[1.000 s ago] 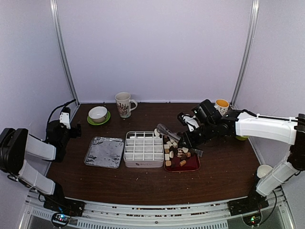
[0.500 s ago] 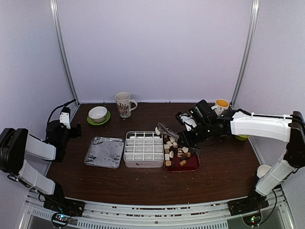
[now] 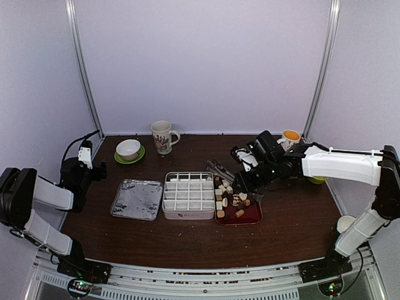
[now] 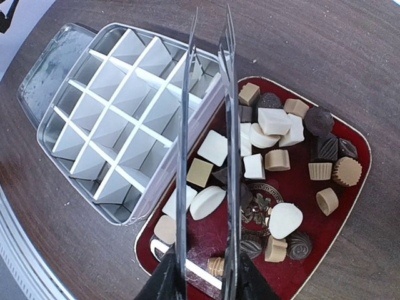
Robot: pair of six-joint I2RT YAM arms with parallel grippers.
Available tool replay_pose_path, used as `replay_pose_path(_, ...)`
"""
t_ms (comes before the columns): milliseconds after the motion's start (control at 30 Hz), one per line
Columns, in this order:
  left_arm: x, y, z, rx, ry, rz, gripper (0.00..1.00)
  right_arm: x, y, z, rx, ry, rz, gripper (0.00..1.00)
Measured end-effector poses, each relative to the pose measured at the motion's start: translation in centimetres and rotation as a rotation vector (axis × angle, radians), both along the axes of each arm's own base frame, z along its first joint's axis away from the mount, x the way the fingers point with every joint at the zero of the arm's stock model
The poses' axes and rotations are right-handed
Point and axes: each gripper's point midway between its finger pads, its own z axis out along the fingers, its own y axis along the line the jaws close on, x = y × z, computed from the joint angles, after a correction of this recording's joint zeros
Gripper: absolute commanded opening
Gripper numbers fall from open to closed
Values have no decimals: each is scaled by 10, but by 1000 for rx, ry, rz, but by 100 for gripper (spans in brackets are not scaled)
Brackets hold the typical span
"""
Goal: Pack the chocolate
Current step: Place the fake chocolate in the empty pocket of the box, then pick up the fake chocolate from the plate.
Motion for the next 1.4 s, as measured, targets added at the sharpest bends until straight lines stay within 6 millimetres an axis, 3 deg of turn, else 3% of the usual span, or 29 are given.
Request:
replay_pose_path(200, 0, 0, 0, 0, 0, 0, 98, -1, -3, 6, -2, -10, -6, 31)
replay_pose_path(433, 0, 0, 0, 0, 0, 0, 98, -7, -18, 44, 30, -83, -31, 31)
replay_pose_path(533, 0, 0, 0, 0, 0, 0, 98, -12, -29, 51, 20, -98, -47, 31)
replay_pose_path(667, 0, 0, 0, 0, 0, 0, 98, -26, -47, 40, -33, -67, -59, 30)
replay_pose_path(967, 0, 0, 0, 0, 0, 0, 98, -69, -80, -9, -162, 98, -35, 32)
replay_pose_path(1133, 0, 0, 0, 0, 0, 0, 98, -80, -85, -22, -182, 149, -19, 34)
replay_pose_path(1400, 0, 0, 0, 0, 0, 0, 98, -85, -80, -22, -160, 173, 3, 38)
